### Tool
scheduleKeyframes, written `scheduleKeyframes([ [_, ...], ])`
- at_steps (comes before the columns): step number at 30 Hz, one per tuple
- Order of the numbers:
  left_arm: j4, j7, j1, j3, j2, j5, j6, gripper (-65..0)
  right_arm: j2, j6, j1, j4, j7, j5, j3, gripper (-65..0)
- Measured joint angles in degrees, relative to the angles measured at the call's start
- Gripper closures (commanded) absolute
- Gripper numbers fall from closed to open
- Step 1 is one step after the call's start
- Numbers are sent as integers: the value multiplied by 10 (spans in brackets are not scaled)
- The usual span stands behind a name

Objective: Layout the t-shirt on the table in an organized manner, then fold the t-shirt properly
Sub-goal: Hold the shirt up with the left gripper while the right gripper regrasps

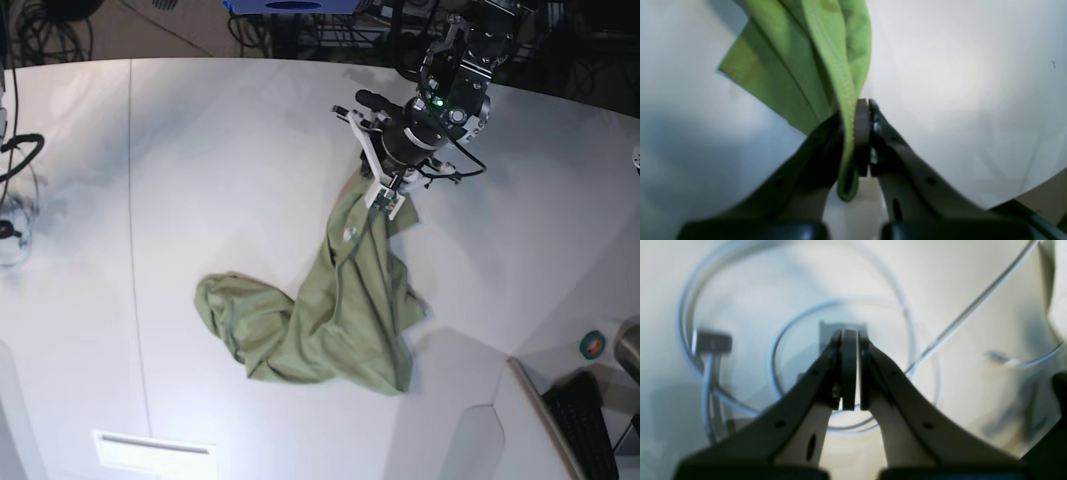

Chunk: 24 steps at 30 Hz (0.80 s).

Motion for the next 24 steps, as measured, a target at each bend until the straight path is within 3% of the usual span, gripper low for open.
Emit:
scheduleKeyframes([
  [11,0,0,0,0,-2,2,0,0,-2,-20,-85,21,33,-3,5,0],
  [17,-2,0,-5,0,-16,3,0,0,2,-69,-242,73,37,-32,118,0],
  [18,-2,0,-7,-1,-16,5,0,0,-10,-84,-277,95,28,-41,138,0],
  [19,-2,0,-11,0,-20,6,0,0,-23,-58,-310,120,-42,-36,161,0],
  [20,-3,1,-16,2,-25,5,-1,0,-40,-27,-343,145,-123,14,190,0],
  [21,-3,1,-21,2,-28,2,0,0,-76,-5,-380,173,-143,-7,215,0],
  [22,-3,0,-24,0,-27,8,0,0,-127,-9,-411,206,-160,0,253,0],
  [24,-3,0,-33,6,-34,-3,-6,0,-209,17,-461,277,-232,31,316,0],
])
